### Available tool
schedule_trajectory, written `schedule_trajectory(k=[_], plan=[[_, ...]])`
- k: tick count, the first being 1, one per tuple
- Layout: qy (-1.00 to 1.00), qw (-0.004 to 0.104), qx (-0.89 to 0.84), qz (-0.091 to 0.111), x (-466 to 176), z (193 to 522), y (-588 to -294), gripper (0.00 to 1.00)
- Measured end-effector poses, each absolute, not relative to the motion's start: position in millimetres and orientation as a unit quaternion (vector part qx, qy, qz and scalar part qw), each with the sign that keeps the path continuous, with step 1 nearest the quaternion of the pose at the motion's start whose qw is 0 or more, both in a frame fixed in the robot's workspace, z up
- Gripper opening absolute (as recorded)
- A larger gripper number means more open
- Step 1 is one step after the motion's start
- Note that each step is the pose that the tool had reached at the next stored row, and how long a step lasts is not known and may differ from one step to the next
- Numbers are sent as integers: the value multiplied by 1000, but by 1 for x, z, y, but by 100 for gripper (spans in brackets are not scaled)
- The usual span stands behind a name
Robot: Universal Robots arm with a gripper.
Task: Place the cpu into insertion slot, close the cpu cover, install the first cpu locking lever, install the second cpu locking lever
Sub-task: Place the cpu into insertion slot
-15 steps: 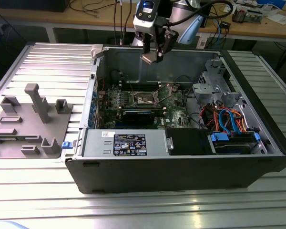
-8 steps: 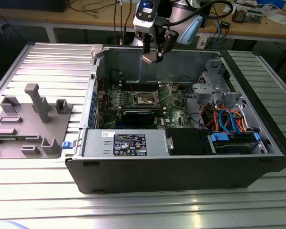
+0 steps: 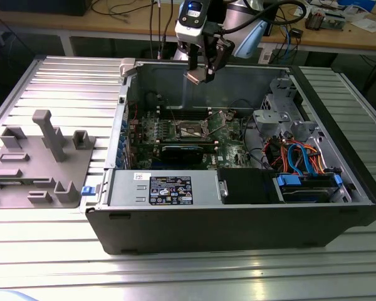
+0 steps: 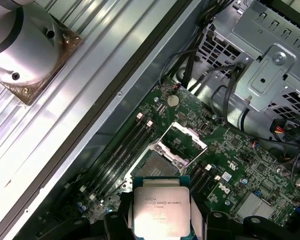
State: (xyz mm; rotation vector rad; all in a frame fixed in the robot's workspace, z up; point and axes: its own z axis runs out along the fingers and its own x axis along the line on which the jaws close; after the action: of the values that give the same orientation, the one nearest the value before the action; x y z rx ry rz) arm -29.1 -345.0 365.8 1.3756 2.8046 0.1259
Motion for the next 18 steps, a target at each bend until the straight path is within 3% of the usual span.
schedule_trajectory(k=[18], plan=[[878,9,477,40,-29,365,-345,54]])
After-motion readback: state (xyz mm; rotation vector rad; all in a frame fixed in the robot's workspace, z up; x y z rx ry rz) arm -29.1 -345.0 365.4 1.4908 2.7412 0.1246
